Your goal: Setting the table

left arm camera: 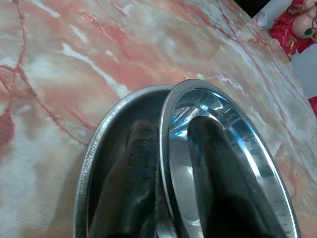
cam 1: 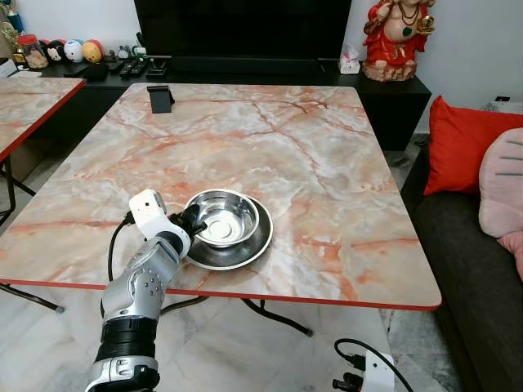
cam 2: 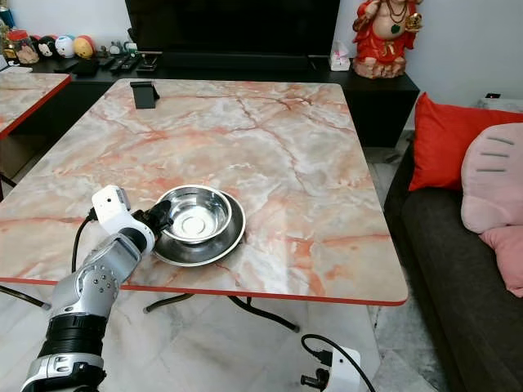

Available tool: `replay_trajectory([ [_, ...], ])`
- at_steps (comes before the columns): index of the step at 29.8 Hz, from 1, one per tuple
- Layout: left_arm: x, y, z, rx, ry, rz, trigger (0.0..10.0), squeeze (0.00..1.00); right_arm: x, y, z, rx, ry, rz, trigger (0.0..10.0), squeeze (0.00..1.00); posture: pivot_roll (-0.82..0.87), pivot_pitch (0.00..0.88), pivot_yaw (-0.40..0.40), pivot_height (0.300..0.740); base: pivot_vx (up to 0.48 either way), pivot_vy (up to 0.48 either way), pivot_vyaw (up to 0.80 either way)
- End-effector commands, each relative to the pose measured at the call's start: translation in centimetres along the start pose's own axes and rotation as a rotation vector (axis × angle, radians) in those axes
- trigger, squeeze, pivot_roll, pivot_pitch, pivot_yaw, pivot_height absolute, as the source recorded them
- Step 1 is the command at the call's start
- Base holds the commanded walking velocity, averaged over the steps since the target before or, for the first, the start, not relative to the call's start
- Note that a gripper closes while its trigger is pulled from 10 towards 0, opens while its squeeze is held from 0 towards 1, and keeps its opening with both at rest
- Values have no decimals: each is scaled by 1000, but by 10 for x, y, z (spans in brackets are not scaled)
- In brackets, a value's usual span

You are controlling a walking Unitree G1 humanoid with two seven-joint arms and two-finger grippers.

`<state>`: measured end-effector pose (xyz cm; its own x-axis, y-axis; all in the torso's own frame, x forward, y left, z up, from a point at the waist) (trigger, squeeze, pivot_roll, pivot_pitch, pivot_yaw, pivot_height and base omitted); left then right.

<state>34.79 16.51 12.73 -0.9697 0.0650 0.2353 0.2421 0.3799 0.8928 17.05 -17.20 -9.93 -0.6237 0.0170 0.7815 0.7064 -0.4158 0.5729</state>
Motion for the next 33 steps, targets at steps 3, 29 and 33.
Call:
replay_trajectory([
  [3,-1,0,-2,-10,-5,8,10000,827,0,0,-2,1,-1,4,10000,0,25,0,-12,736,0,0,0],
  [29,4,20,-21,-504,-81,-84,10000,0,0,0,-1,6,1,9,10000,0,34,0,-14,736,0,0,0],
  [33,5,21,-22,-579,-80,-83,10000,0,0,0,-1,6,1,8,10000,0,34,0,-14,736,0,0,0],
])
Point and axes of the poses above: a point about 5 cm out from each wrist's last joint towards the gripper, its own x axis pointing back from the gripper into the wrist, its own y axis along the axis of the wrist's last joint, z = x × y, the point moved 1 cm from there along -x, pointing out of the wrist towards the gripper, and after that the axes turned 10 degrees about -x, right-handed, at the moved point
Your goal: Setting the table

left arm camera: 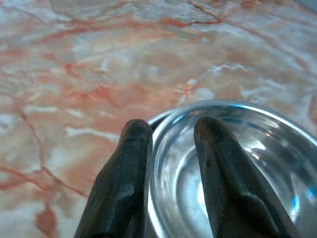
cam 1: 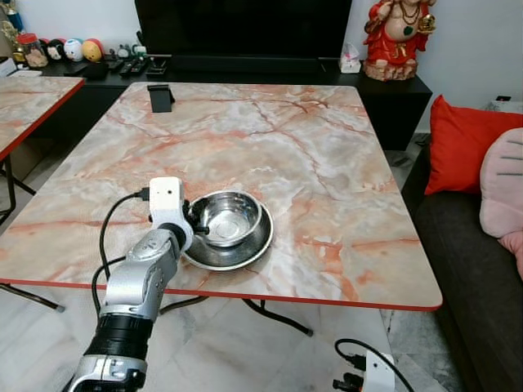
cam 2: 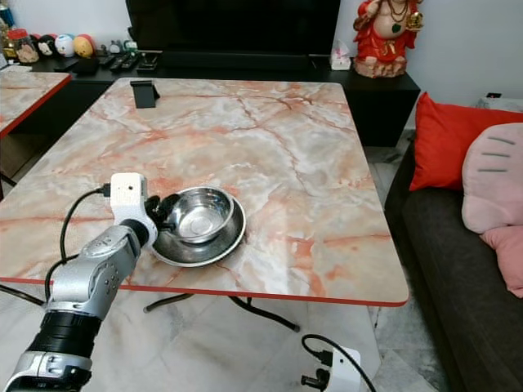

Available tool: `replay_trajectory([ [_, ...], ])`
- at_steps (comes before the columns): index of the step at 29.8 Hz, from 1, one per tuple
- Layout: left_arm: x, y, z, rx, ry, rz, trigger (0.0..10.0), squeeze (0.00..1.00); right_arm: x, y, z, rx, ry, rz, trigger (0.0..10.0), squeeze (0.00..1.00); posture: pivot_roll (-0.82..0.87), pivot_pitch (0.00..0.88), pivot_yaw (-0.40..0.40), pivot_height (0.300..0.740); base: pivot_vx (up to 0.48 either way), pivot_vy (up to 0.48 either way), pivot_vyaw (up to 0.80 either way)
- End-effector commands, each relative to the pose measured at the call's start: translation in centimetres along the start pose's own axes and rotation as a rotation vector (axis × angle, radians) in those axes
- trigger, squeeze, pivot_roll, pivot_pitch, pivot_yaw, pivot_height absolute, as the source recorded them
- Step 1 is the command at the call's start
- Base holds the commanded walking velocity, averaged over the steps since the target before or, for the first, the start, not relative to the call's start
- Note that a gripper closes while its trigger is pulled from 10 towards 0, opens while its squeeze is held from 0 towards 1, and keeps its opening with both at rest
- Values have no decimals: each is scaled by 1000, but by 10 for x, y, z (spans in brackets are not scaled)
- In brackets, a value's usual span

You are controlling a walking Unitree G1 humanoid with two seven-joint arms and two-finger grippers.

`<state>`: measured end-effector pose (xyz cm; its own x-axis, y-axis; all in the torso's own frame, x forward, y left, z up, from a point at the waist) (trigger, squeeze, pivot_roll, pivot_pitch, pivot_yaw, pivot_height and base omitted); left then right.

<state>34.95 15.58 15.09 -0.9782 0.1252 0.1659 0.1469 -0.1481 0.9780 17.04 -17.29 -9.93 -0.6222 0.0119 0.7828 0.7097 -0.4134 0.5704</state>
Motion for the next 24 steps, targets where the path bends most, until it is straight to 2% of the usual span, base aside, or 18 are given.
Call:
replay_trajectory([
  [1,1,7,-3,-39,-9,-29,10000,0,0,0,0,3,-3,4,10000,0,34,0,-14,736,0,0,0],
  [4,1,10,-4,-70,-12,-51,10000,0,0,0,0,4,-3,4,10000,0,34,0,-14,736,0,0,0],
  [5,1,15,-6,-60,-13,-100,10000,0,0,0,0,4,-6,1,10000,0,34,0,-14,736,0,0,0],
  [7,2,17,-6,-57,-13,-113,10000,0,0,0,0,4,-6,0,10000,0,34,0,-14,736,0,0,0],
  [9,4,24,-4,-82,20,-187,10000,0,0,1,0,2,-10,-4,10000,0,32,0,-12,736,0,0,0],
  [10,6,26,-3,-124,28,-220,10000,0,0,1,0,1,-11,-6,10000,0,32,0,-12,736,0,0,0],
  [11,9,28,-3,-211,42,-266,10000,0,0,1,-1,-1,-13,-9,10000,0,32,0,-12,736,0,0,0],
  [12,11,29,-3,-234,41,-292,10000,0,0,1,-1,-2,-15,-12,10000,0,32,0,-12,736,0,0,0],
  [14,16,29,-5,-226,34,-352,10000,0,0,1,-1,0,-21,-18,10000,0,32,0,-13,736,0,0,0],
  [15,20,26,-3,-231,64,-377,10000,0,0,1,-2,-2,-24,-20,10000,0,31,0,-11,736,0,0,0],
  [17,20,25,-3,-233,67,-377,10000,0,0,1,-2,-2,-24,-20,10000,0,31,0,-11,736,0,0,0],
  [18,21,17,-5,-306,55,-373,10000,0,0,1,-2,-2,-25,-20,10000,0,26,0,-11,736,0,0,0],
  [19,21,17,-5,-306,55,-373,10000,0,0,1,-2,-2,-25,-20,10000,0,26,0,-11,736,0,0,0],
  [20,23,8,-7,-337,48,-363,10000,0,1,1,-2,-1,-31,-20,10000,0,19,0,-8,736,0,0,0],
  [24,27,1,-6,-342,65,-387,10000,0,1,0,-3,-7,-45,-27,10000,0,16,0,-5,736,0,0,0],
])
Point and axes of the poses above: a point about 5 cm out from each wrist's last joint towards the gripper, its own x axis pointing back from the gripper into the wrist, its own y axis along the axis of the wrist's last joint, z = x × y, the point moved 1 cm from there along -x, pointing out of the wrist towards the gripper, and after that the axes turned 10 degrees about -x, right-handed, at the moved point
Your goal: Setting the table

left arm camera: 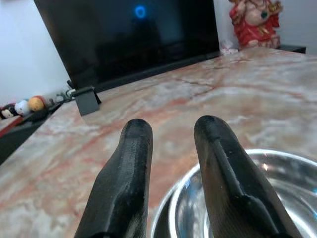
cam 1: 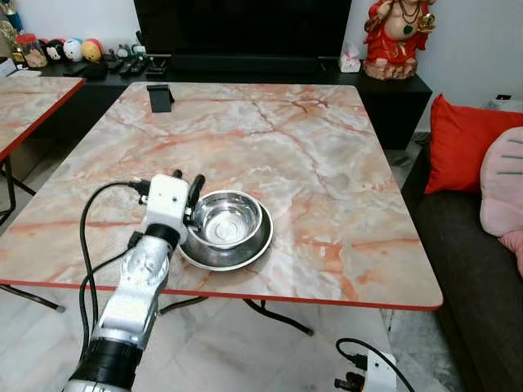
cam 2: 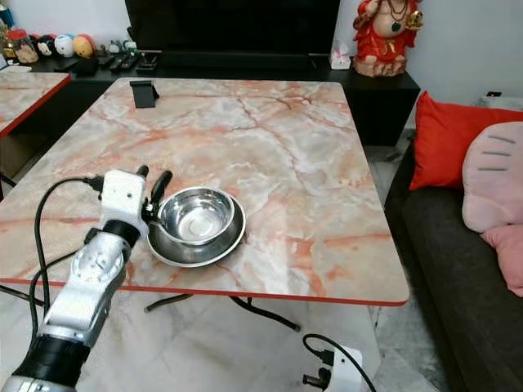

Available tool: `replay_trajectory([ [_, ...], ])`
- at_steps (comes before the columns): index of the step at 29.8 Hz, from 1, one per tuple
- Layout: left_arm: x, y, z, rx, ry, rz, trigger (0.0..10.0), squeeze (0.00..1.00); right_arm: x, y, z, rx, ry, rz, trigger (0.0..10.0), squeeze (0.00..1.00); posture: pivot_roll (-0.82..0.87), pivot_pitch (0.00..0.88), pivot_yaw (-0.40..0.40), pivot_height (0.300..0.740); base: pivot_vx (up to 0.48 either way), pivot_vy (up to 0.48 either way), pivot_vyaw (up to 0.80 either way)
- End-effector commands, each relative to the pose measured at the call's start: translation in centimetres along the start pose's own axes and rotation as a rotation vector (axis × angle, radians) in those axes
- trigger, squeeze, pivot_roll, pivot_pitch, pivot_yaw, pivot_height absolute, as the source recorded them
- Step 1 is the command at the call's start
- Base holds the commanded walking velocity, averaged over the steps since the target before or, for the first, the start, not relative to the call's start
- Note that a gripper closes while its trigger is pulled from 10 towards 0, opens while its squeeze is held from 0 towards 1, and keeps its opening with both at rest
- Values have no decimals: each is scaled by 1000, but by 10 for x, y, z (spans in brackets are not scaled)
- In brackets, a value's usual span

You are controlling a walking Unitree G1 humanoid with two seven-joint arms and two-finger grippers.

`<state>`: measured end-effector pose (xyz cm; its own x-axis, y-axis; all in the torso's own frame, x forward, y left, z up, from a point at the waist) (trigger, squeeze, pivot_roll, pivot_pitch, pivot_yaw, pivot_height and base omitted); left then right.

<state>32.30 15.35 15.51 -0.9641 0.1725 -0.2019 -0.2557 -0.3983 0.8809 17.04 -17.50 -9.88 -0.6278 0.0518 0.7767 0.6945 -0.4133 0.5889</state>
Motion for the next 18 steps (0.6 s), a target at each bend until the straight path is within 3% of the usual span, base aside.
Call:
replay_trajectory([
  [1,0,0,0,-23,6,-17,10000,0,1,-1,-2,-7,-12,-3,10000,0,16,0,-5,736,0,0,0],
  [6,-3,-2,0,7,19,-9,10000,0,1,-3,-2,-10,-14,0,10000,0,18,0,6,736,0,0,0],
  [18,-11,1,1,51,45,-18,10000,0,0,-1,1,-26,-20,-13,10000,0,14,0,13,736,0,431,0],
])
Point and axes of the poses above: a point about 5 cm out from each wrist's last joint towards the gripper, its own x axis pointing back from the gripper into the wrist, its own y axis along the axis of the wrist's last joint, z = x × y, the point moved 1 cm from there along -x, pointing out of the wrist towards the gripper, and after that the axes turned 10 degrees about -x, right-handed, at the moved point
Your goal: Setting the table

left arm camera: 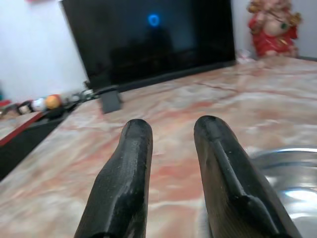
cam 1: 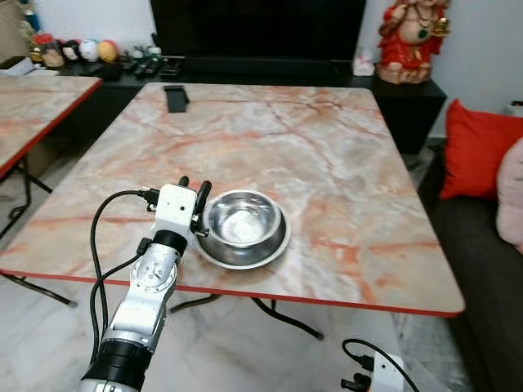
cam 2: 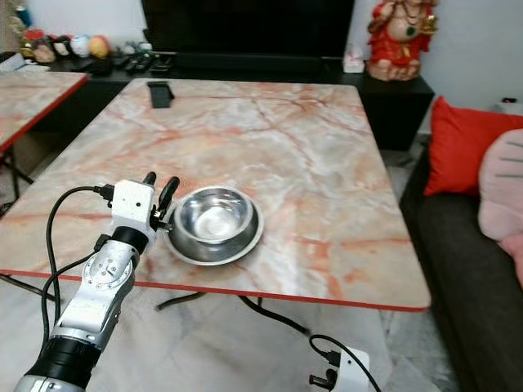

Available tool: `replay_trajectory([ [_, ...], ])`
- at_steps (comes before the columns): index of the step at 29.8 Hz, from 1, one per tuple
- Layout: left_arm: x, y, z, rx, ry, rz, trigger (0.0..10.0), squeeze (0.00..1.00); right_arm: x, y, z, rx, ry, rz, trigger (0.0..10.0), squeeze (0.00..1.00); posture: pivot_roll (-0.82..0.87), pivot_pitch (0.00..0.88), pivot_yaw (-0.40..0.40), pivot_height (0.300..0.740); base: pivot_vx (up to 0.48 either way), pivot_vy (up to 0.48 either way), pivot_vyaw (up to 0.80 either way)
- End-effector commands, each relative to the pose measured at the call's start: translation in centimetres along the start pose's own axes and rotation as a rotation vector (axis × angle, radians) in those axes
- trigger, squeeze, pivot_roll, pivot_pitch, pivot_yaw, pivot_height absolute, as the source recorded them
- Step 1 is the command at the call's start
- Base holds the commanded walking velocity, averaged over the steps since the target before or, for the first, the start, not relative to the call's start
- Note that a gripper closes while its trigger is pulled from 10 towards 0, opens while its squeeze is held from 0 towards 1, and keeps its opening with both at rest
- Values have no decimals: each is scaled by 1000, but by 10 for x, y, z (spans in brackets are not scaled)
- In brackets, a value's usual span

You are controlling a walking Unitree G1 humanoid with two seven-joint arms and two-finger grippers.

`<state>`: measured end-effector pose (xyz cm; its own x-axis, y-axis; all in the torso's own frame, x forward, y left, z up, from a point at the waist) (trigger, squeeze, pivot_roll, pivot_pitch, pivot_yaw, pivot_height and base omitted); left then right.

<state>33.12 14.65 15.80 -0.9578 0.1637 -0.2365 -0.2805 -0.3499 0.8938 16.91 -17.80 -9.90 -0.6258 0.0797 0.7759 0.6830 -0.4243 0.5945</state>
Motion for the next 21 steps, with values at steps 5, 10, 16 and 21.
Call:
replay_trajectory([
  [5,-1,0,7,7,30,4,10000,0,0,-1,4,-12,7,1,10000,0,31,0,8,736,0,449,0],
  [10,-2,0,11,4,43,4,10000,0,0,-1,4,-7,12,2,10000,0,33,0,7,736,0,451,0],
  [16,-3,2,10,7,41,-2,10000,0,0,0,4,-9,10,-1,10000,0,27,0,7,736,0,451,0],
  [21,-5,4,10,22,45,-9,10000,0,0,0,4,-9,9,-1,10000,0,27,0,7,736,0,452,0],
])
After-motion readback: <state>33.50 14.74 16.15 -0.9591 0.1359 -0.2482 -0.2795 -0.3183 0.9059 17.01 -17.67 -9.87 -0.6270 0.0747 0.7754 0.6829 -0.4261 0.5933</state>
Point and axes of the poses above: a point about 5 cm out from each wrist's last joint towards the gripper, its own x axis pointing back from the gripper into the wrist, its own y axis along the axis of the wrist's last joint, z = x × y, the point moved 1 cm from there along -x, pointing out of the wrist towards the gripper, and after that the axes turned 10 degrees about -x, right-handed, at the moved point
